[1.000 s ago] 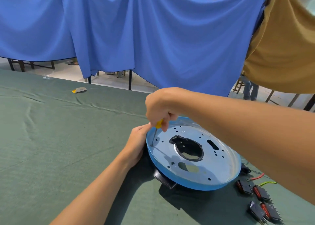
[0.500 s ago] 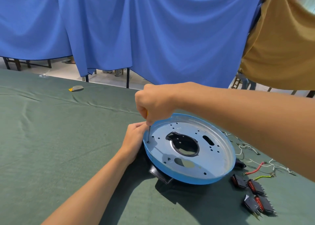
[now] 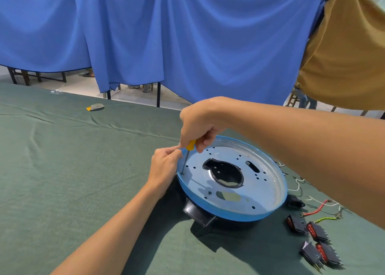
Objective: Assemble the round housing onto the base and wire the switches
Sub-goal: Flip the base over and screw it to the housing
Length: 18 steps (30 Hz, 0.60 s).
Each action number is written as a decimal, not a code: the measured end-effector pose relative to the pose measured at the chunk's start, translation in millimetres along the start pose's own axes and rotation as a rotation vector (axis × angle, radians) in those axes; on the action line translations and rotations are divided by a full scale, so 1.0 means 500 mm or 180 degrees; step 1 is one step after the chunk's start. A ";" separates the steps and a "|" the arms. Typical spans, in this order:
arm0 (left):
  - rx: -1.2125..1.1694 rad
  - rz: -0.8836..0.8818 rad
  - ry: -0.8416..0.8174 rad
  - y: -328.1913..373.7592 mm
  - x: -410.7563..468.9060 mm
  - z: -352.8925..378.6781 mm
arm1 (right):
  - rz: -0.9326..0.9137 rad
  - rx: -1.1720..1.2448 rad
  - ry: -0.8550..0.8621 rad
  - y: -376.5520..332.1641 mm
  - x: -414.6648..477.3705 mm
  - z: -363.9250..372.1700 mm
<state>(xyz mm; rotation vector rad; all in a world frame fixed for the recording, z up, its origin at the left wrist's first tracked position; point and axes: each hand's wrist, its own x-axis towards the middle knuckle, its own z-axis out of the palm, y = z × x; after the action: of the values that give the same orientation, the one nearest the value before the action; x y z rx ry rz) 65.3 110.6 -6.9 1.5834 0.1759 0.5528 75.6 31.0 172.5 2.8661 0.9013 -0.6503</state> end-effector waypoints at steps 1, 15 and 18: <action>-0.0025 -0.0008 -0.0017 0.002 -0.001 0.000 | -0.0081 -0.0174 0.0003 0.001 -0.005 -0.003; -0.0080 -0.0089 -0.0040 -0.001 0.000 0.002 | -0.0349 -0.1771 0.0214 -0.027 0.009 0.000; -0.0053 0.0068 -0.0043 0.001 -0.004 0.001 | -0.0376 -0.1712 0.0034 -0.031 0.001 -0.012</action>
<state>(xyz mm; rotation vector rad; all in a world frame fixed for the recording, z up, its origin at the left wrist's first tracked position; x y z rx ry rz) 63.6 109.4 -6.7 1.5742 0.1442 0.5589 69.3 45.2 178.7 2.3539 1.0603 -0.3313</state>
